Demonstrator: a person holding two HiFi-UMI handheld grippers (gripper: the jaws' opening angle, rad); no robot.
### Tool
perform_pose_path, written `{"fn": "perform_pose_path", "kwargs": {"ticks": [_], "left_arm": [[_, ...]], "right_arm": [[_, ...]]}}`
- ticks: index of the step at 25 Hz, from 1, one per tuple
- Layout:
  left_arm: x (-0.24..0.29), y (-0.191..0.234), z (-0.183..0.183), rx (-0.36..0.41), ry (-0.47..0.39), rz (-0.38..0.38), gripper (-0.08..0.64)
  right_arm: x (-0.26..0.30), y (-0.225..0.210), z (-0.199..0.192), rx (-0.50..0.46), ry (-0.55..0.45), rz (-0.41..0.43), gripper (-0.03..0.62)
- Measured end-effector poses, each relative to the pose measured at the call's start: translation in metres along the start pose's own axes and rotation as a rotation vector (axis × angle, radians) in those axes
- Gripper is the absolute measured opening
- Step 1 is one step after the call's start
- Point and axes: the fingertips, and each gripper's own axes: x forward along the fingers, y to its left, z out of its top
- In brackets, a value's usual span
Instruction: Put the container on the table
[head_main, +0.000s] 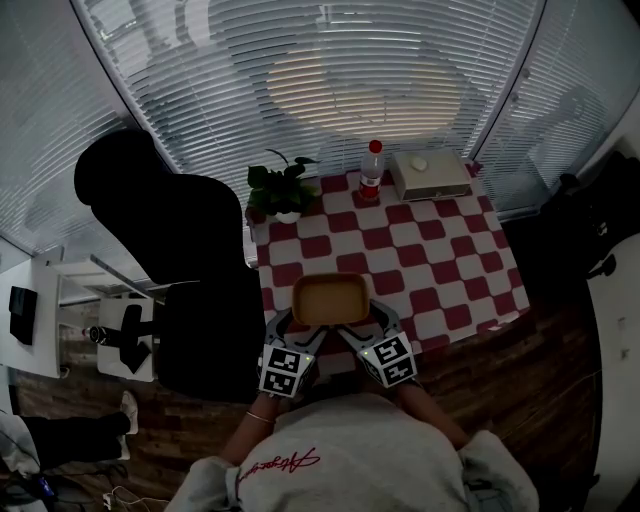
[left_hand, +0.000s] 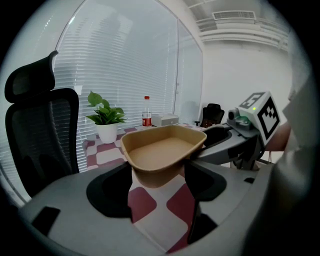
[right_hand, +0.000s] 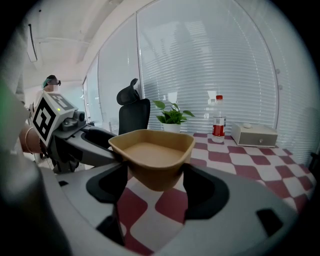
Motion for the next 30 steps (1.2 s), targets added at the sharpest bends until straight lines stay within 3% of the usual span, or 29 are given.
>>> {"fn": "perform_pose_path", "kwargs": {"ticks": [30], "left_arm": [[0.010, 0.004, -0.026, -0.054, 0.059, -0.018, 0.331]], "right_arm": [[0.014, 0.002, -0.023, 0.037, 0.059, 0.019, 0.350]]}}
